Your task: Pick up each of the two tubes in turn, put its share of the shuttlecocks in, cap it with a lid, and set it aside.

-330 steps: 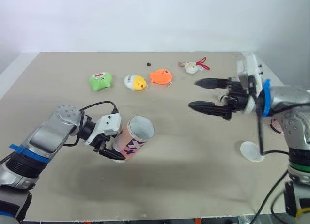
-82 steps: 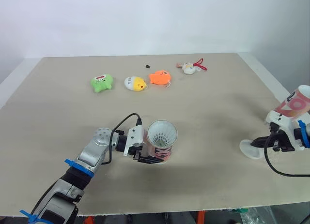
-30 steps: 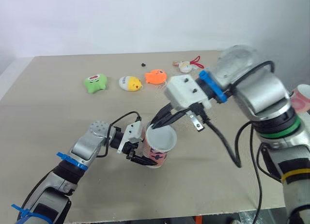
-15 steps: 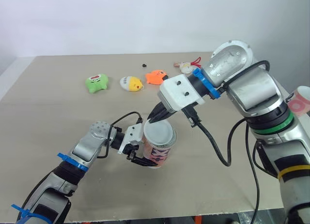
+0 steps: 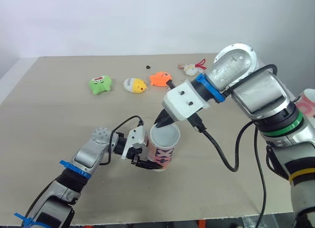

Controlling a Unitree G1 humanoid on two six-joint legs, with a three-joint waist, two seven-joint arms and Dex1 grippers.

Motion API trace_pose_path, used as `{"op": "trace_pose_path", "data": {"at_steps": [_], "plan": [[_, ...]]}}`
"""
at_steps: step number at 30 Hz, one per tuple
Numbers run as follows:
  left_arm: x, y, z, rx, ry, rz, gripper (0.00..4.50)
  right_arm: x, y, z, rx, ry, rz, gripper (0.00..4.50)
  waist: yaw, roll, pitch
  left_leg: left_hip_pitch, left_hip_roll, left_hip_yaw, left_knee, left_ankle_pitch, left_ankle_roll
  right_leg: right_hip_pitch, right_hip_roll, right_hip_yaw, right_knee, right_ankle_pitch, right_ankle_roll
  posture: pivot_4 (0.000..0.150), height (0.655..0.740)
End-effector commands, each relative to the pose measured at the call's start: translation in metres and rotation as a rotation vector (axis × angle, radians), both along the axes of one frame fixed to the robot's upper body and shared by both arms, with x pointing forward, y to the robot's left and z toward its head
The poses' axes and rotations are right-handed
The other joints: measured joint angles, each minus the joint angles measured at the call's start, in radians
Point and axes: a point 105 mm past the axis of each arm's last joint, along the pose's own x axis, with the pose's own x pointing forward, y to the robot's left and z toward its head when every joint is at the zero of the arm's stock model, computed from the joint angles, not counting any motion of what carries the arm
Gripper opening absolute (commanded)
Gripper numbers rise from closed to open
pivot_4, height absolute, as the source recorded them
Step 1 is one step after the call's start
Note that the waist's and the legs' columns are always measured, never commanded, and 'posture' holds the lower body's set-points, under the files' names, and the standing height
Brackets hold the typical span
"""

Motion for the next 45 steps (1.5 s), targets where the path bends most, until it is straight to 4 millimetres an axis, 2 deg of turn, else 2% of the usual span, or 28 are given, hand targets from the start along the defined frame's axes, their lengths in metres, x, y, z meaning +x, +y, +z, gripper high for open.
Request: {"op": "trace_pose_path", "data": {"at_steps": [1,6,13,14,15,19,20,23,26,30,35,36,37,38,39,40,42,44,45], "plan": [[-0.004,0.012,-0.033,0.122,0.065,0.031,3.18,-0.001,-0.003,-0.005,-0.038,0.033,0.003,0.12,0.000,-0.001,-0.001,0.000,0.000,0.000,0.000,0.000,0.000,0.000,0.000,0.000,0.000,0.000,0.000,0.150,0.7400],[-0.006,0.010,-0.037,0.134,0.055,0.019,3.18,-0.012,0.000,-0.005,-0.019,0.091,0.032,0.12,0.000,-0.001,-0.002,0.001,0.000,-0.001,0.000,0.000,0.000,0.000,0.000,0.000,0.000,0.001,-0.001,0.150,0.7400],[-0.008,0.008,-0.038,0.138,0.052,0.009,3.18,-0.010,0.002,-0.024,-0.039,0.062,0.034,0.12,0.000,-0.002,-0.007,0.001,0.000,-0.006,0.000,0.000,0.000,0.002,0.000,-0.002,0.000,-0.002,-0.001,0.150,0.7400],[-0.008,0.008,-0.038,0.138,0.052,0.009,3.18,-0.009,0.002,-0.026,-0.042,0.050,0.032,0.75,0.000,-0.002,-0.008,0.001,0.000,-0.006,0.000,0.000,0.000,0.002,0.000,-0.002,0.000,-0.003,-0.001,0.150,0.7400],[-0.008,0.008,-0.038,0.138,0.052,0.009,3.18,-0.007,0.002,-0.028,-0.044,0.045,0.029,1.06,0.001,-0.002,-0.009,0.001,0.000,-0.006,-0.001,0.000,0.000,0.003,0.000,-0.003,0.000,-0.003,-0.001,0.150,0.7400],[-0.009,0.009,-0.038,0.139,0.057,0.010,3.18,-0.001,0.002,-0.029,-0.030,0.033,0.012,2.78,0.001,-0.001,-0.010,0.004,0.000,-0.007,-0.001,0.000,0.000,0.005,0.000,-0.005,0.000,-0.003,-0.001,0.150,0.7400],[-0.009,0.009,-0.038,0.139,0.060,0.010,3.18,0.000,0.001,-0.028,-0.023,0.036,0.008,3.09,0.000,-0.001,-0.010,0.004,0.000,-0.007,-0.001,0.000,0.000,0.006,0.000,-0.005,0.000,-0.004,-0.002,0.150,0.7400],[-0.010,0.009,-0.038,0.139,0.064,0.009,3.18,-0.001,0.001,-0.020,0.011,0.081,-0.005,4.46,0.000,-0.001,-0.010,0.007,0.000,-0.008,-0.001,0.000,0.000,0.009,-0.001,-0.005,-0.001,-0.005,-0.001,0.150,0.7400],[-0.011,0.009,-0.038,0.137,0.066,0.009,3.18,0.002,0.004,0.002,0.094,0.101,-0.032,4.46,0.000,-0.001,-0.010,0.009,0.000,-0.009,-0.002,-0.001,-0.001,0.011,-0.001,-0.005,-0.001,-0.007,-0.001,0.150,0.7400],[-0.011,0.009,-0.038,0.135,0.065,0.012,3.18,-0.005,-0.004,0.033,0.211,0.198,-0.048,4.46,0.001,-0.001,-0.008,0.008,0.000,-0.010,-0.003,-0.001,-0.001,0.010,-0.002,-0.005,-0.001,-0.007,-0.002,0.150,0.7400],[-0.010,0.009,-0.040,0.133,0.059,0.018,3.18,-0.018,-0.023,0.042,0.255,0.325,-0.075,4.46,0.001,-0.001,-0.008,0.007,-0.001,-0.011,-0.003,-0.002,-0.002,0.011,-0.003,-0.007,-0.002,-0.006,-0.007,0.150,0.7400],[-0.011,0.009,-0.040,0.134,0.062,0.015,3.18,-0.021,-0.027,0.039,0.249,0.347,-0.085,3.90,0.001,-0.001,-0.008,0.007,-0.001,-0.011,-0.003,-0.003,-0.003,0.011,-0.003,-0.007,-0.002,-0.006,-0.007,0.150,0.7400],[-0.012,0.009,-0.041,0.134,0.064,0.013,3.18,-0.024,-0.030,0.034,0.239,0.361,-0.091,3.56,0.001,-0.001,-0.008,0.007,-0.001,-0.011,-0.003,-0.003,-0.003,0.011,-0.003,-0.007,-0.002,-0.006,-0.006,0.150,0.7400],[-0.012,0.009,-0.041,0.135,0.065,0.013,3.18,-0.025,-0.031,0.032,0.232,0.370,-0.095,3.06,0.001,-0.001,-0.008,0.007,-0.001,-0.011,-0.003,-0.003,-0.003,0.011,-0.003,-0.007,-0.002,-0.009,-0.001,0.150,0.7400],[-0.012,0.009,-0.041,0.135,0.066,0.011,3.18,-0.026,-0.031,0.030,0.230,0.379,-0.098,2.74,0.001,-0.001,-0.008,0.007,-0.001,-0.012,-0.003,-0.003,-0.003,0.011,-0.003,-0.007,-0.002,-0.010,-0.001,0.150,0.7400],[-0.013,0.009,-0.042,0.136,0.067,0.010,3.18,-0.027,-0.031,0.029,0.229,0.386,-0.100,2.14,0.001,0.000,-0.008,0.007,-0.001,-0.011,-0.003,-0.003,-0.003,0.011,-0.003,-0.007,-0.002,-0.010,-0.001,0.150,0.7400],[-0.012,0.009,-0.041,0.137,0.065,0.010,3.18,-0.026,-0.030,0.026,0.218,0.390,-0.104,1.32,0.000,0.001,-0.007,0.007,-0.001,-0.011,-0.003,-0.003,-0.003,0.010,-0.003,-0.006,-0.002,-0.009,0.000,0.150,0.7400],[-0.011,0.009,-0.041,0.137,0.063,0.012,3.18,-0.023,-0.029,0.020,0.197,0.387,-0.112,0.25,0.000,0.001,-0.007,0.007,-0.001,-0.011,-0.003,-0.003,-0.003,0.011,-0.003,-0.007,-0.002,-0.009,0.000,0.150,0.7400],[-0.010,0.009,-0.041,0.137,0.060,0.015,3.18,-0.023,-0.028,0.015,0.177,0.391,-0.113,0.05,0.000,0.001,-0.007,0.007,-0.001,-0.011,-0.003,-0.003,-0.003,0.011,-0.003,-0.007,-0.002,-0.009,0.000,0.150,0.7400]]}}
